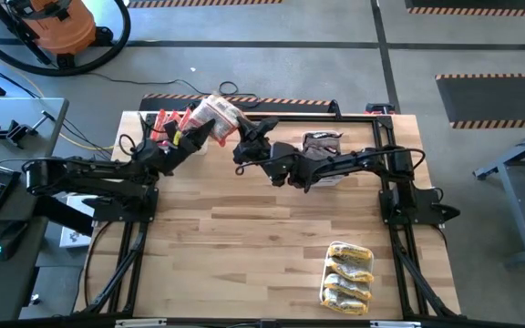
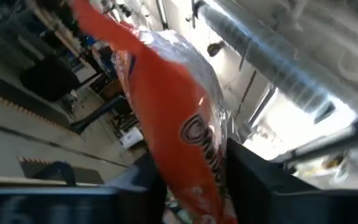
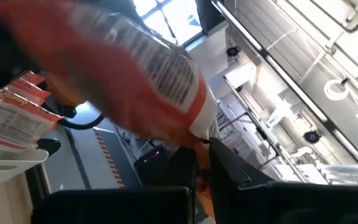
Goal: Sort Maruchan noodles
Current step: Put the orange noodle pack into the top left white bin
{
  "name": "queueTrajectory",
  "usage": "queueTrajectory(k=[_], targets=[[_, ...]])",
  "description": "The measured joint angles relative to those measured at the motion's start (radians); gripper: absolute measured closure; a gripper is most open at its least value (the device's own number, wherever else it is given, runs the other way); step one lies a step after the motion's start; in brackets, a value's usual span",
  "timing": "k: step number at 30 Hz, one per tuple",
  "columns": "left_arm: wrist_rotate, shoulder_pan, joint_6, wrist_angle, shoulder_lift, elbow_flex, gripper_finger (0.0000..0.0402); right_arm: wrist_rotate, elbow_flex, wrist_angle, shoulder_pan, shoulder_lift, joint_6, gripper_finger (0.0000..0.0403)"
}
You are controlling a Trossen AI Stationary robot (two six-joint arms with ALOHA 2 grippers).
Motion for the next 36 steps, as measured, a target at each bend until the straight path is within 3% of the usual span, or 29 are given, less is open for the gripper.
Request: queueTrajectory(k=[6,10,15,18,20,23,27,36], targets=[[0.046,0.035,0.174,-0.036,-0.040,0.000,0.0382,0.076,0.000,-0.004,0.003,0.001,0.012,0.0348],[0.071,0.098,0.191,-0.173,-0.119,0.001,0.0394,0.137,0.000,-0.002,0.005,0.001,0.012,0.0302],[0.199,0.200,0.208,-0.602,-0.233,0.114,0.0393,0.231,0.000,-0.069,0.005,0.000,0.011,0.0292],[0.262,0.254,0.284,-0.963,-0.256,0.268,0.0393,0.240,0.000,-0.261,0.002,0.000,0.136,0.0318],[0.290,0.292,0.356,-1.223,-0.242,0.399,0.0393,0.179,0.000,-0.464,-0.004,0.000,0.301,0.0350],[0.293,0.348,0.482,-1.588,-0.169,0.604,0.0393,-0.030,0.000,-0.762,-0.024,0.000,0.590,0.0393],[0.292,0.428,0.620,-1.962,0.001,0.839,0.0393,-0.283,0.000,-0.969,-0.056,0.000,0.821,0.0390],[0.320,0.539,0.886,-2.336,0.423,1.131,0.0393,-0.314,-0.001,-1.066,-0.038,0.000,0.859,0.0402]])
